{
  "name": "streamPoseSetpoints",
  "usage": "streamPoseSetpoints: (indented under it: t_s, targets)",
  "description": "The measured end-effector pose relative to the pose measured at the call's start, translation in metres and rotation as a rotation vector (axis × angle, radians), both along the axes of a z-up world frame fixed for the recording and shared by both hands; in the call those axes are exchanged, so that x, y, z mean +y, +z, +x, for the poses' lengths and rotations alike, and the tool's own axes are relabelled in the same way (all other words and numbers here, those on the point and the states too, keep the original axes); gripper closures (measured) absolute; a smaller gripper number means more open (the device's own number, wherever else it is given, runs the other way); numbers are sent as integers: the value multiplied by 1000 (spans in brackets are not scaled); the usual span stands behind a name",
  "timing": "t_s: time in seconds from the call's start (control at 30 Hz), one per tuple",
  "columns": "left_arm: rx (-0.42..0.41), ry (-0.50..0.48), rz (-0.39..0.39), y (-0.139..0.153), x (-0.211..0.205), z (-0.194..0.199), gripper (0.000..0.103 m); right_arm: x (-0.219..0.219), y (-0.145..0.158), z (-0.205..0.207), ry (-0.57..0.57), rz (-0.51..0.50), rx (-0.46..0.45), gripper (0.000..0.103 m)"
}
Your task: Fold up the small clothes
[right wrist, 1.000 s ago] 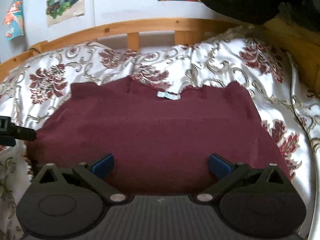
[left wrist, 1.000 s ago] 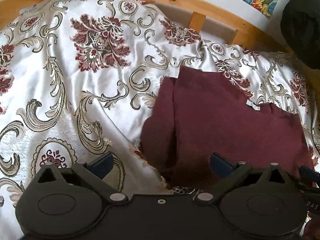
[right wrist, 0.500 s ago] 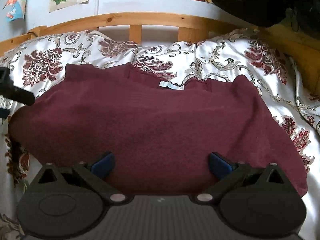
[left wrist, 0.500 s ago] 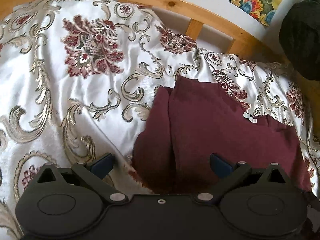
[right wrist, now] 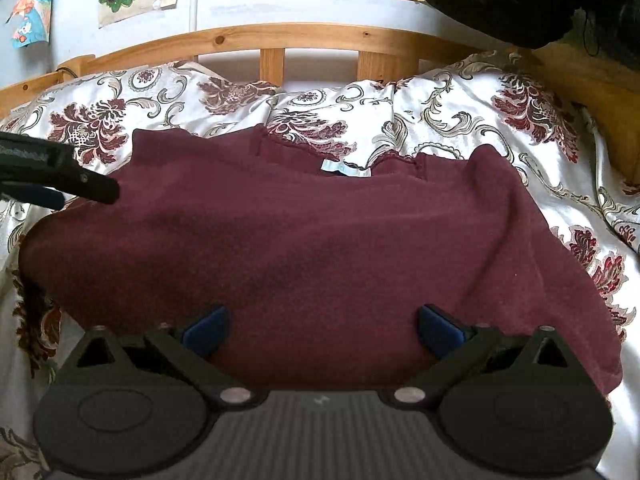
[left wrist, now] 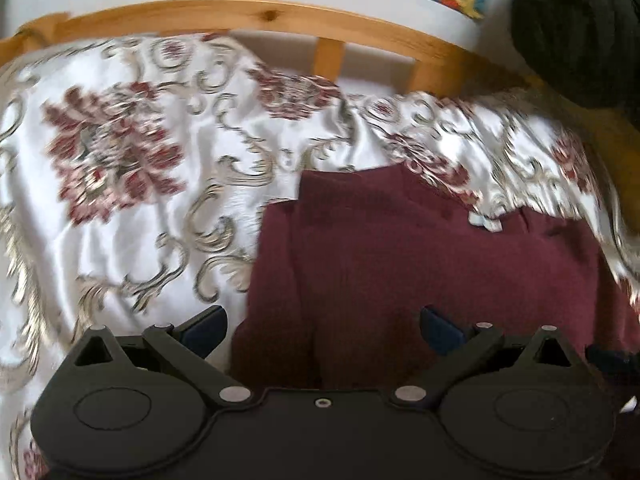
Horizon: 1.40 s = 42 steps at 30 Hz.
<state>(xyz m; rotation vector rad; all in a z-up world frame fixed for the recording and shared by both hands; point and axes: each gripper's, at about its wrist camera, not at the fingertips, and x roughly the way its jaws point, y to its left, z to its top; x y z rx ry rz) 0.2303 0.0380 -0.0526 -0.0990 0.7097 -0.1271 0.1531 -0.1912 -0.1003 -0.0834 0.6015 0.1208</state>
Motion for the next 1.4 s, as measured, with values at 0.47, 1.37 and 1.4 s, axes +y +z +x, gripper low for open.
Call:
streamPoseSetpoints:
  t_s: [0.47, 1.37, 1.4]
  targets:
    - [90, 18, -12, -23, 15, 7, 1, 1, 0, 0, 1, 2, 0, 0]
    - [92, -58, 63, -17, 5, 20, 18, -1, -1, 1, 4, 1, 3, 0]
    - [97, -70, 56, -16, 4, 20, 21, -1, 0, 1, 5, 0, 5, 0]
